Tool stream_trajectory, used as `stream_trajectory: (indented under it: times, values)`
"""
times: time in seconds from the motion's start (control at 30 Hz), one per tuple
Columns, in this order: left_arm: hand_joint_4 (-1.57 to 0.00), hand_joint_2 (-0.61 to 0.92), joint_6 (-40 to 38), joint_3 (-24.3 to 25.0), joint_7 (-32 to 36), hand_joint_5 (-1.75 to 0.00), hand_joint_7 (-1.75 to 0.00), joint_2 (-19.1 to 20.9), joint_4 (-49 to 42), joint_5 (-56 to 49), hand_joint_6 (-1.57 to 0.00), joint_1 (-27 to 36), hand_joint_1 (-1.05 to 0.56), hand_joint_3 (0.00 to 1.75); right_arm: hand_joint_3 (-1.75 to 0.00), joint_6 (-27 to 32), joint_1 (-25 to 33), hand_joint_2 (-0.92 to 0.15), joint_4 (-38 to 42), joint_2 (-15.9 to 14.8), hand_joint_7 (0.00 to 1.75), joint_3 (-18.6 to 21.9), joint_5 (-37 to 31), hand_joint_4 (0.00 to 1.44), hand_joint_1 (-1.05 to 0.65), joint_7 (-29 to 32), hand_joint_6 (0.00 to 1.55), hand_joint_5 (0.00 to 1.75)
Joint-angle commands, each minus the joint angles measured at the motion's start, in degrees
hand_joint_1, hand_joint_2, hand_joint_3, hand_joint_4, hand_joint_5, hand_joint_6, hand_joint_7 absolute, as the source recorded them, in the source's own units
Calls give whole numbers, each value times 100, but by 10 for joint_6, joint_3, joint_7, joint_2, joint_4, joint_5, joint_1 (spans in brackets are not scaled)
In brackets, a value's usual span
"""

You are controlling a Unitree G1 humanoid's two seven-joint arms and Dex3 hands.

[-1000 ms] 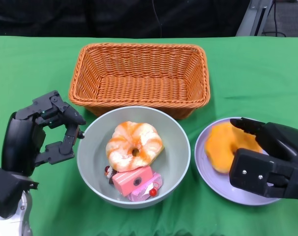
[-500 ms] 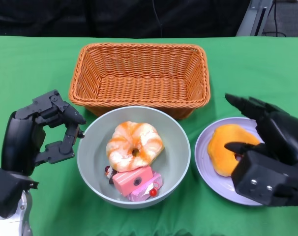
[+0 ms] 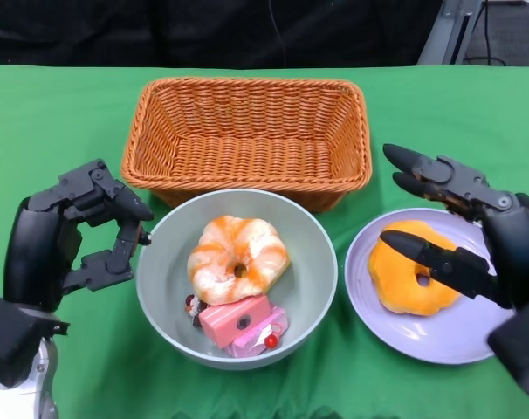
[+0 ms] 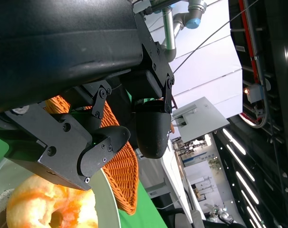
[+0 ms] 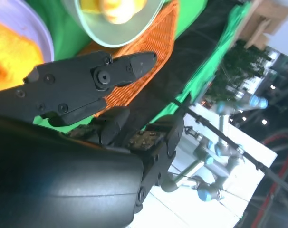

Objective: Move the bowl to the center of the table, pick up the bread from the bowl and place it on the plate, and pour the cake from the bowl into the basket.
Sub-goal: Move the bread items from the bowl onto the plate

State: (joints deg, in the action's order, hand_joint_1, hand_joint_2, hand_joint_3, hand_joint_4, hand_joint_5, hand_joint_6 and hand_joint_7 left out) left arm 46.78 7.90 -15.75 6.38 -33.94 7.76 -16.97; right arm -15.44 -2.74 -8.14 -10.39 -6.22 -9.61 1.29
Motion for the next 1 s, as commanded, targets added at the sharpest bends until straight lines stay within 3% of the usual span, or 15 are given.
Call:
stream_trajectory:
  times: [0.03,0.1,0.13,0.2,0.27,0.33,0.37,0.47,0.63,1.0]
  values:
    - [-82,53,3,3,-2,-156,-135,12,0,1,-80,3,0,117,-2,-40,11,-92,9,8,8,14,38,72,-26,-16,68,24]
    - [-82,53,3,3,-3,-155,-135,14,0,1,-80,4,0,117,-2,-82,9,-92,40,16,9,19,71,76,-22,-30,72,27]
    - [-82,53,4,3,-3,-155,-135,15,0,0,-80,5,0,116,-4,-101,8,-92,55,20,10,21,86,75,-21,-39,75,37]
    - [-82,53,4,3,-4,-155,-135,17,2,0,-80,6,-1,116,-7,-129,6,-92,78,28,15,25,114,68,-18,-55,84,74]
    - [-82,53,3,2,-8,-154,-135,19,2,4,-80,7,-1,116,-9,-159,6,-92,100,37,21,29,129,67,-16,-64,90,92]
    - [-82,53,1,2,-12,-153,-133,22,2,7,-80,7,-1,114,-33,-181,13,-81,111,49,65,32,132,69,-16,-64,86,119]
    - [-82,53,2,2,-14,-153,-132,24,1,8,-81,7,-1,113,-56,-187,16,-70,114,54,88,33,131,70,-17,-63,81,128]
    - [-82,54,13,3,-23,-150,-129,28,-9,10,-81,4,0,112,-80,-200,24,-57,118,65,111,35,136,72,-18,-67,75,140]
    - [-83,55,20,1,-34,-144,-121,29,-17,17,-84,1,0,107,-87,-205,31,-54,112,73,120,36,141,71,-17,-77,71,145]
    - [-82,58,25,-1,-31,-140,-115,27,-27,8,-85,-5,-3,99,-65,-197,33,-63,106,75,120,41,142,71,-22,-85,70,146]
